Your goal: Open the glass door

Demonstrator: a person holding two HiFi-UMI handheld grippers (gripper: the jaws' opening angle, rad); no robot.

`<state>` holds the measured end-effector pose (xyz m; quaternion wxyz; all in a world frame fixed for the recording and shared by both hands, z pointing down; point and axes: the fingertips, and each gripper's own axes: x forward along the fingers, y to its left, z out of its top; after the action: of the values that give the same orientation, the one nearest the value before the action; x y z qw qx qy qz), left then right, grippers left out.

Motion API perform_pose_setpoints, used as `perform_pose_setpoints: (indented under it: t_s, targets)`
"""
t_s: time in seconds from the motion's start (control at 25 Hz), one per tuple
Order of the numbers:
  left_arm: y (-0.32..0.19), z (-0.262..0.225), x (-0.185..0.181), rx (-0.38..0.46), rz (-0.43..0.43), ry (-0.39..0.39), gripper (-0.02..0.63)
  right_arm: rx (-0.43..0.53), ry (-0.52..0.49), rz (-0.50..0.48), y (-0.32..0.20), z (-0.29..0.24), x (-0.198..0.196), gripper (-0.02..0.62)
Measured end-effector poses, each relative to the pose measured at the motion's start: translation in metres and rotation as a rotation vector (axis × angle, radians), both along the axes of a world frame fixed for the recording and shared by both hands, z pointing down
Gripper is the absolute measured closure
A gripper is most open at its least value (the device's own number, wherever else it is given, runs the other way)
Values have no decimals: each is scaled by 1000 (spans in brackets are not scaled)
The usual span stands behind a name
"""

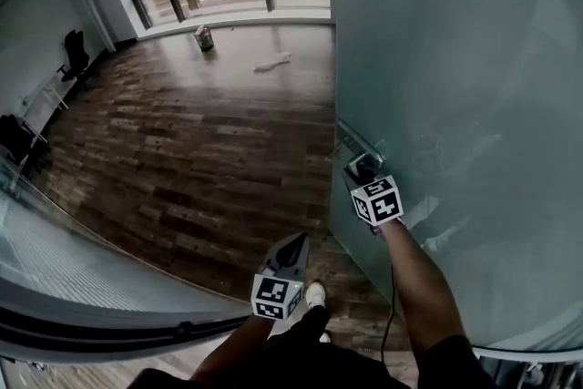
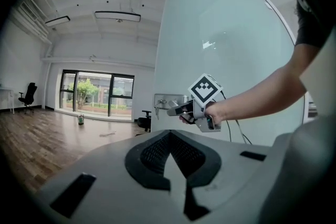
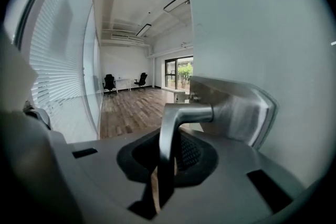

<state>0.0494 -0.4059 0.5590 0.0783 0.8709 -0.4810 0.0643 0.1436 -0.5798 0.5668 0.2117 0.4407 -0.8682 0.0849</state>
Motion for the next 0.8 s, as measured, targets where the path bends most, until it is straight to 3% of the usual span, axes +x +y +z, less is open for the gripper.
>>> perform_pose_setpoints:
  t_s: [0.32,0.56,0.8]
  targets:
    - [-89,-2,40,-27,53,25,607,4,-7,136,-83,-4,93,549]
    - [-137,-11,47,-22,75,37,607,-11,-15,235,-123,-10,158,551]
    - [-183,11,51,-36,82,44,607,-8,-16,331,-165,-1,225,551]
